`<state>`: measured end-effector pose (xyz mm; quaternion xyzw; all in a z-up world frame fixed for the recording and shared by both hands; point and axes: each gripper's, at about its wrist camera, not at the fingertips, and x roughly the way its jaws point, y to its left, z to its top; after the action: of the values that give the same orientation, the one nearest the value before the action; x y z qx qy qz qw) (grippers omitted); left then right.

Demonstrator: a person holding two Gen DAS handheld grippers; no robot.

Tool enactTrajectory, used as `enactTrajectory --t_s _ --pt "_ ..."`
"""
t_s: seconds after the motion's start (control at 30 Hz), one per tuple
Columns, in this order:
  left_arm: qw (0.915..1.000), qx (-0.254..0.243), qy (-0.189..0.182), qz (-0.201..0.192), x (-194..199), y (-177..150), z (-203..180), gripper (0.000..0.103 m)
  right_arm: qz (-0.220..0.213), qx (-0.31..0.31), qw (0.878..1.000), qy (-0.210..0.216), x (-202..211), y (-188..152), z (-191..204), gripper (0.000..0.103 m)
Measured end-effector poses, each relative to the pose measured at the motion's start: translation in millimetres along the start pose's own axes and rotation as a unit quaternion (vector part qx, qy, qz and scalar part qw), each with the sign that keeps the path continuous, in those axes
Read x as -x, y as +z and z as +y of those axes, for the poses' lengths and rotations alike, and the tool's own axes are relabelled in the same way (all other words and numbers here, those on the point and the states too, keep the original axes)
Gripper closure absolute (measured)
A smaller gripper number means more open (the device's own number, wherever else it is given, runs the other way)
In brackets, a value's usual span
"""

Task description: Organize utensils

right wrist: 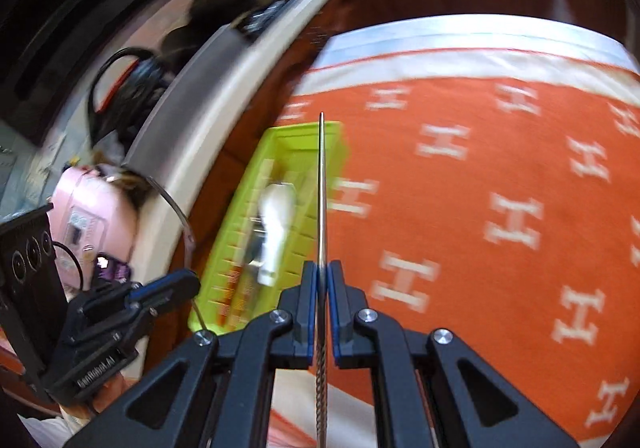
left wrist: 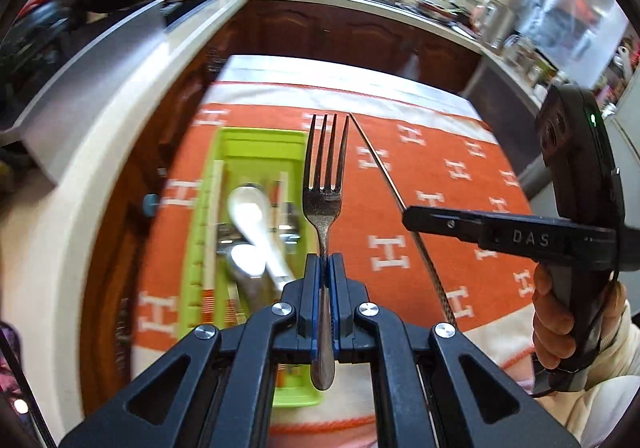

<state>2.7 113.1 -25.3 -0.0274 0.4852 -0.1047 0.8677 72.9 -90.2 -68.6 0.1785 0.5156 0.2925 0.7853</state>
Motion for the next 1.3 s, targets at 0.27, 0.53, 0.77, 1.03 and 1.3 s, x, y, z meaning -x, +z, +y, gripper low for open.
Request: enactTrajectory --t_s 0.27,0.53,0.77,1.03,1.3 --pt "0.9966 0.034 0.061 0.043 -55 -4 44 0.101 0.037 -0.044 0.998 -0.003 -65 21 23 0.098" --pt "0.9944 0.061 0.065 0.057 -91 -6 56 0.098 0.076 -0.103 0.992 -0.020 -98 13 21 0.095" --pt "0.9947 0.066 0.071 0.036 -82 5 57 0.074 0.088 -0.118 0.989 -0.014 -100 9 16 0.095" --pt "0.9952 0.064 0.071 0.019 -70 7 51 0.041 0.056 -0.046 0.996 -0.051 -79 7 24 0.095" --pt "0.9956 0.057 0.073 0.014 -65 9 37 0.020 0.013 0.018 0.994 -0.105 -48 -2 16 0.095"
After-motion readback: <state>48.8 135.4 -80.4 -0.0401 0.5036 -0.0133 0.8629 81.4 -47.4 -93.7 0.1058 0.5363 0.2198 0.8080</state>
